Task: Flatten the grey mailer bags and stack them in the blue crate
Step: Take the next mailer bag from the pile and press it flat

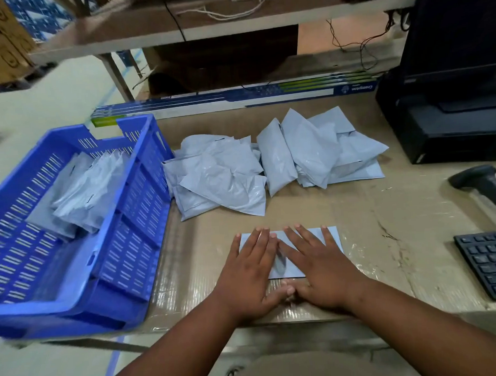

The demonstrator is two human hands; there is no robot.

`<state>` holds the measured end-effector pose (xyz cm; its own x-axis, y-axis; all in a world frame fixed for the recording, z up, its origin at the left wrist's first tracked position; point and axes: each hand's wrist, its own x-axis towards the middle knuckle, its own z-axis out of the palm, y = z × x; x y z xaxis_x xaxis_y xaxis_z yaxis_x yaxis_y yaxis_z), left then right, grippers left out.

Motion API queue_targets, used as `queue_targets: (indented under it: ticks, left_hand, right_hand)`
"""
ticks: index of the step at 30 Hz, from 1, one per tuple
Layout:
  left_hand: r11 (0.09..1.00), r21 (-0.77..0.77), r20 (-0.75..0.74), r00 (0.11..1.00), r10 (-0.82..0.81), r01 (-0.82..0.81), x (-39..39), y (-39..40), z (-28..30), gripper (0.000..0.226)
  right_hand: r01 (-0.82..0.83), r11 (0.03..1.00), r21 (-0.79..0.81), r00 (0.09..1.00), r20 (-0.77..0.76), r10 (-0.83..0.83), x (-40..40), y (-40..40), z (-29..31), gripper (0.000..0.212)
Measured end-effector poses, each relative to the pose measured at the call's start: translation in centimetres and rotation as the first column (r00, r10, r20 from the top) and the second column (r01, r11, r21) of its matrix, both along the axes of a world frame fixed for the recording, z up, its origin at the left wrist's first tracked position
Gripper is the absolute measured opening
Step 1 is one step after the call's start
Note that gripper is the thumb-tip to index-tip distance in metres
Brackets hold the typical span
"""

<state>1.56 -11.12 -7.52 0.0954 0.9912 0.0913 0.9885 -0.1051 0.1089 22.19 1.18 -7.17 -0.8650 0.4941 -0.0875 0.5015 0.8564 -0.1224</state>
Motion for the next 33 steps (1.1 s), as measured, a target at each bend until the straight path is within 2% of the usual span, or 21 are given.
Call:
queue_targets:
  ticks: [2,5,20,24,26,28,31,33]
  left_hand:
    - [0.999,0.015,0.053,0.998,-0.046,0.045,1.2,1.3,0.5,0.100]
    - [0.996,-0.016,0.074,0.994,-0.082,0.084,3.2,3.6,0.3,0.100]
    - [0.990,-0.060,0.031,0.992,-0.126,0.128,4.0,4.9,-1.9,0.098]
    - [0.992,-0.068,0.077,0.992,-0.098,0.103,3.5,4.2,-1.3,0.093]
    - [0.996,-0.090,0.077,0.997,-0.013,0.020,2.4,3.2,-0.8,0.090]
    - [0.995,-0.098,0.024,0.999,0.027,-0.025,0.8,2.1,-0.5,0.087]
    - [0.996,-0.087,-0.031,0.999,-0.022,0.019,-0.2,1.7,-0.5,0.080]
    - [0.995,-0.075,0.015,0.998,-0.064,0.065,0.6,2.3,-1.0,0.072]
  right_hand:
    - [0.027,0.999,0.046,0.999,-0.028,-0.026,0.4,0.4,0.2,0.086]
    - [0.052,0.997,0.052,0.998,0.017,-0.053,1.4,1.1,-0.1,0.086]
    - [0.049,0.999,0.004,0.996,0.074,-0.049,2.2,1.3,-1.2,0.095]
    - [0.070,0.996,-0.058,0.997,-0.029,-0.072,2.9,1.6,-1.6,0.083]
    - [0.156,0.979,-0.135,0.978,-0.118,-0.172,3.5,2.1,-1.2,0.080]
    - [0.208,0.968,-0.142,0.954,-0.187,-0.233,3.4,2.5,-0.3,0.076]
    - [0.084,0.994,-0.062,0.975,-0.200,-0.095,0.9,1.8,1.1,0.074]
    - [0.010,0.998,-0.058,0.988,-0.155,-0.019,-1.6,1.1,1.1,0.075]
